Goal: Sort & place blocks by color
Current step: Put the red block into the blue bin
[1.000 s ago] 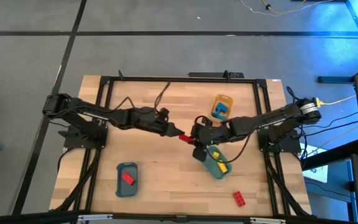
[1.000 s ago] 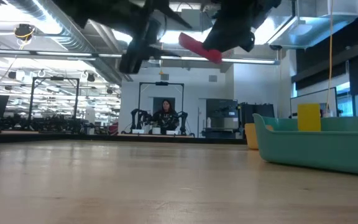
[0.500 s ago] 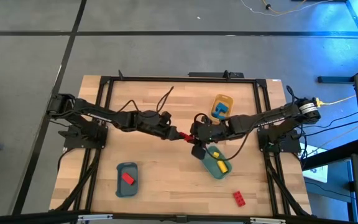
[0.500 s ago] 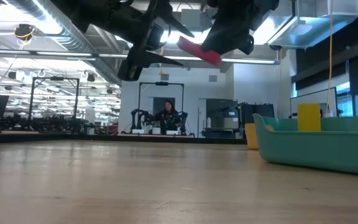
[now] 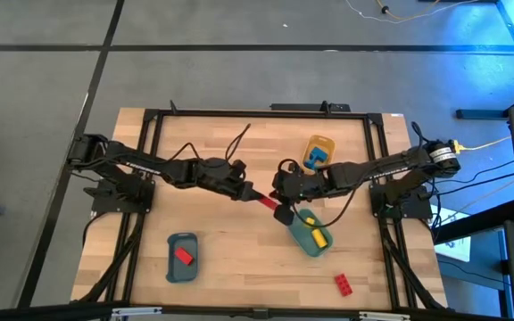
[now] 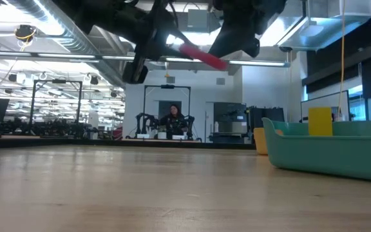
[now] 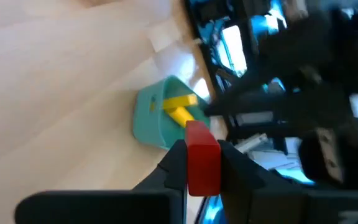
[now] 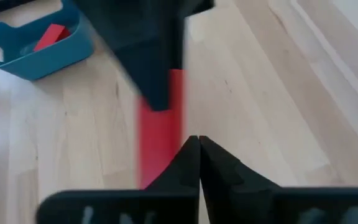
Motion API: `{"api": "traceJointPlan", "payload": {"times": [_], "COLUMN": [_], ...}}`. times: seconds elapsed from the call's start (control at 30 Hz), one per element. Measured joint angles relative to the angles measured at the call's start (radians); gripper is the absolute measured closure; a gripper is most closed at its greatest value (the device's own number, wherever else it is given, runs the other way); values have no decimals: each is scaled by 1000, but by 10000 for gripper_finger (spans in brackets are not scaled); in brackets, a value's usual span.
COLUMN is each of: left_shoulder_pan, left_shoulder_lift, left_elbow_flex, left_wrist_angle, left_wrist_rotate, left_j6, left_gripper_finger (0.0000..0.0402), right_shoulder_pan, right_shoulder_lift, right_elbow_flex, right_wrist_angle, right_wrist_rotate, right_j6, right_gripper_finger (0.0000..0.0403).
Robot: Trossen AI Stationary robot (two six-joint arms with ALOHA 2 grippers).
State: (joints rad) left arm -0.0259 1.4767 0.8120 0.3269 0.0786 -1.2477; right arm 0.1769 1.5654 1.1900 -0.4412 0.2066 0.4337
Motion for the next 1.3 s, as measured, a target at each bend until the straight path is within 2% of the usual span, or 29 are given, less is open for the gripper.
{"api": "traceJointPlan", "payload": {"times": [0.13,0.37,0.5,0.67,0.83,0.97,1.13,1.3], "left_shoulder_pan": [2,30,68,118,150,156,117,6], "left_shoulder_lift": [-1,-4,-25,-109,-227,-328,-435,-518], "left_elbow_flex": [0,0,2,2,1,0,0,0], "left_wrist_angle": [5,-5,-9,-157,-297,-391,-443,-491], "left_wrist_rotate": [6,35,78,82,15,-57,-160,-248], "left_j6": [12,42,87,184,291,373,462,580], "left_gripper_finger": [356,356,356,356,356,356,356,356], "right_shoulder_pan": [-4,-4,-11,-20,-20,-20,-16,-16], "right_shoulder_lift": [0,-10,-34,-65,-88,-98,-116,-121], "right_elbow_flex": [0,22,59,94,95,95,95,95], "right_wrist_angle": [2,-44,-115,-255,-362,-419,-455,-492], "right_wrist_rotate": [-12,-46,-45,33,80,79,73,94], "right_j6": [2,6,2,5,7,33,33,34], "right_gripper_finger": [400,365,329,257,185,150,138,141]}}
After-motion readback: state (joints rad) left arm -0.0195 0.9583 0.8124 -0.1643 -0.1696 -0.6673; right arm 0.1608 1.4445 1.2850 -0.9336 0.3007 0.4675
